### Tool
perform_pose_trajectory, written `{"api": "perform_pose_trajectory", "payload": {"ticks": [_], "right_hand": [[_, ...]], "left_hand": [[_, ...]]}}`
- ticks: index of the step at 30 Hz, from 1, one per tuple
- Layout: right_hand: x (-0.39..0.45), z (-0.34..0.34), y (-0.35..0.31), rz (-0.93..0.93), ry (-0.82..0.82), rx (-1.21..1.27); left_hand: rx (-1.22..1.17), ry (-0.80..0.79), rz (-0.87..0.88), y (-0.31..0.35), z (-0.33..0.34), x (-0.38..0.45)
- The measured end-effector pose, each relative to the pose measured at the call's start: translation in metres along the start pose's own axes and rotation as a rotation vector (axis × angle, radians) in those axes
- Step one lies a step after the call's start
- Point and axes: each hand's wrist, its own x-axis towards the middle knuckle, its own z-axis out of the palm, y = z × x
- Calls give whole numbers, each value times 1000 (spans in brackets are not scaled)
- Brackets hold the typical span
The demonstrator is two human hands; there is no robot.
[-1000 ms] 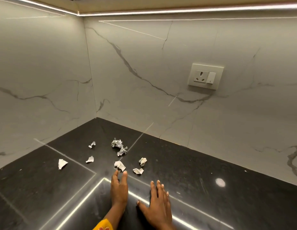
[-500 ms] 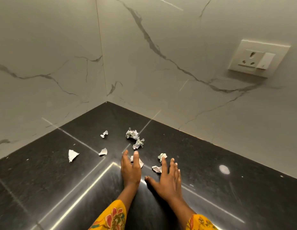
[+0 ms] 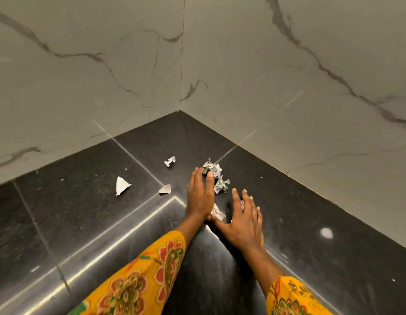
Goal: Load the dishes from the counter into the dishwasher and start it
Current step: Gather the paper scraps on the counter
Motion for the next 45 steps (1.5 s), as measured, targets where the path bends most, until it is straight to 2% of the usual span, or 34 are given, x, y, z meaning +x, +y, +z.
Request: {"api": "perform_pose_trajectory", "payload": {"ticks": [6, 11, 14, 18, 20, 22, 26, 29, 31, 34, 37, 39, 41, 43, 45], "right_hand": [[2, 1, 2, -11, -2, 21], [1, 3, 4, -16, 16, 49], [1, 3, 5, -22, 23, 52], [0, 2, 5, -42, 44, 72], [-1, 2, 5, -58, 40, 75], [-1, 2, 6, -71, 29, 60], [-3, -1, 4, -90, 28, 34], [-4, -2, 4, -90, 46, 68], [-4, -1, 5, -91, 51, 81], [-2, 1, 6, -91, 75, 100], [-3, 3, 6, -105, 100, 121], [-4, 3, 6, -107, 110, 123], [-5, 2, 5, -107, 114, 102], [-5, 2, 5, -106, 113, 82], [-5, 1, 5, -106, 113, 69]], "left_hand": [[23, -53, -12, 8, 21, 41], [216, -220, 30, 4, 31, 39], [128, -312, -24, 4, 21, 33], [-141, -529, -126, 7, 6, 14], [-188, -563, -143, 7, 3, 0], [-277, -491, -136, 4, 0, -10], [-524, -198, -162, 3, -7, -19], [-546, 4, -161, 2, -25, -14], [-451, 187, -71, -6, -49, -3], [-182, 398, 54, -18, -97, 13], [118, 570, 4, -34, -139, 25], [237, 560, -112, -44, -154, 32], [328, 464, -233, -51, -153, 37], [440, 354, -241, -51, -141, 39], [496, 260, -176, -45, -122, 39]]}}
